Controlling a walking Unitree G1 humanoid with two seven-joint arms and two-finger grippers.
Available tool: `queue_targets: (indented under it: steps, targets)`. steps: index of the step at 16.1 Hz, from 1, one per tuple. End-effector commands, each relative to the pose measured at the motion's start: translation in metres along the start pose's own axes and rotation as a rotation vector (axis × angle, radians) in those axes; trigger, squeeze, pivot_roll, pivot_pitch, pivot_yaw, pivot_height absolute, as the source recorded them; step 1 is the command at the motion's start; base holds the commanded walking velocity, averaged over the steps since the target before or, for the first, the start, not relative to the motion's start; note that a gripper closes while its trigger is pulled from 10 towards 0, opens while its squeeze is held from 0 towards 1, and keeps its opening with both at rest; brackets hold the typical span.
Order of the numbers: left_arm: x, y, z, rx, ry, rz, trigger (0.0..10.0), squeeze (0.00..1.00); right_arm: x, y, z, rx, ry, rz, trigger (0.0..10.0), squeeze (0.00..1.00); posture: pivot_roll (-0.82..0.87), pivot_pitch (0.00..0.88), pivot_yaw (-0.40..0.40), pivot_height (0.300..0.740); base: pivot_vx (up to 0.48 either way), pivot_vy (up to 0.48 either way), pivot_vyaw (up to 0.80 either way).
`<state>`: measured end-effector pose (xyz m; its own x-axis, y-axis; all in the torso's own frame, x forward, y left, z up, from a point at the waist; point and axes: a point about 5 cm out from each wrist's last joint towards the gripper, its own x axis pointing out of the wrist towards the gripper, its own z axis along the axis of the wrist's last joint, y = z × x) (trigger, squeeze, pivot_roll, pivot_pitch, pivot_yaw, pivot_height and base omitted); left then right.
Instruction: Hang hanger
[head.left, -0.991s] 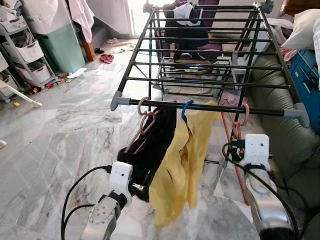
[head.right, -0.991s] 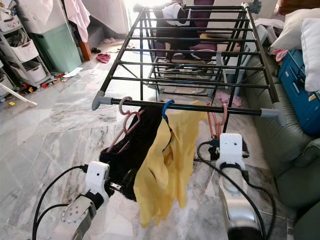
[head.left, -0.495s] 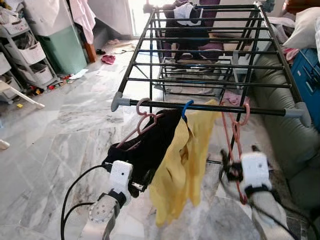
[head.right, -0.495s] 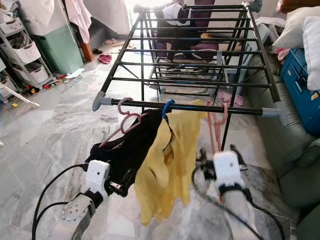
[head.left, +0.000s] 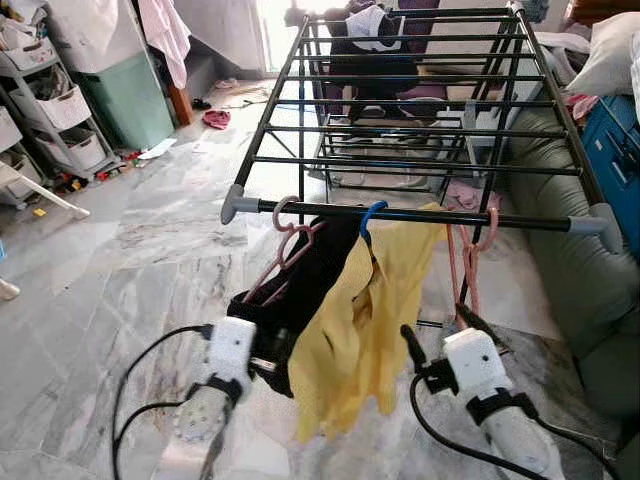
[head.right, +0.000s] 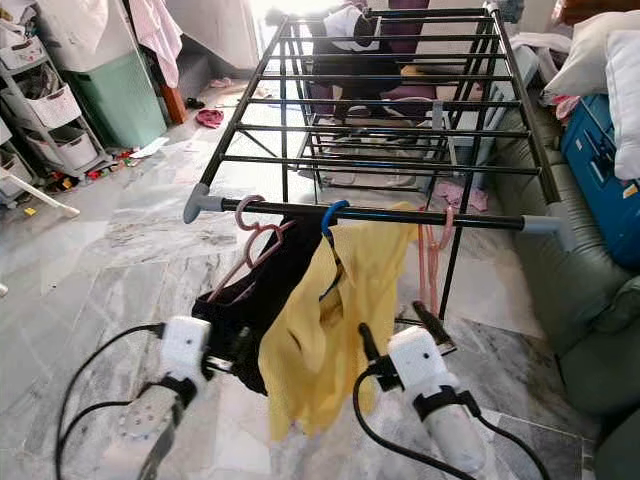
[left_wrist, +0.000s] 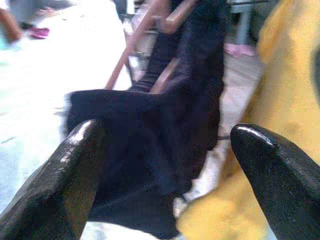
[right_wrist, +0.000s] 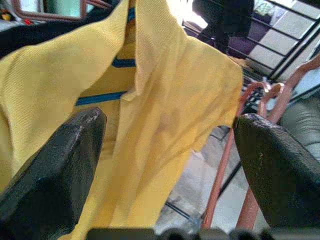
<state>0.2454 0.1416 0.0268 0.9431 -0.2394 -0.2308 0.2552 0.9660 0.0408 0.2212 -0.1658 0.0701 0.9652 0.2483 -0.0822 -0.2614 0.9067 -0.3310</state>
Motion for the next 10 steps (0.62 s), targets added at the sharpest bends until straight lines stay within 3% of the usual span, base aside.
queue_targets:
  steps: [1,2,3,10]
  targets:
    - [-0.007,0.012,-0.001,0.019,0.000,0.067,10.0,0.00,0.008,-0.001,0.008,0.058,-0.020,-0.010,10.0,0.66,-0.12,0.000,0.079,0.740,0.000,0.000,0.00]
    - [-0.010,0.015,-0.003,0.022,0.007,0.091,10.0,0.00,0.012,-0.001,0.009,0.116,-0.008,-0.026,10.0,0.00,-0.11,0.000,0.074,0.740,0.000,0.000,0.00]
    - [-0.013,0.017,-0.005,0.031,0.018,0.120,10.0,0.00,0.018,0.000,0.011,0.159,-0.005,-0.030,10.0,0.00,-0.10,0.000,0.071,0.740,0.000,0.000,0.00]
    - [-0.008,0.016,-0.005,0.039,0.032,0.166,10.0,0.00,0.029,0.012,0.013,0.174,-0.005,0.019,10.0,0.00,-0.09,0.000,0.066,0.740,0.000,0.000,0.00]
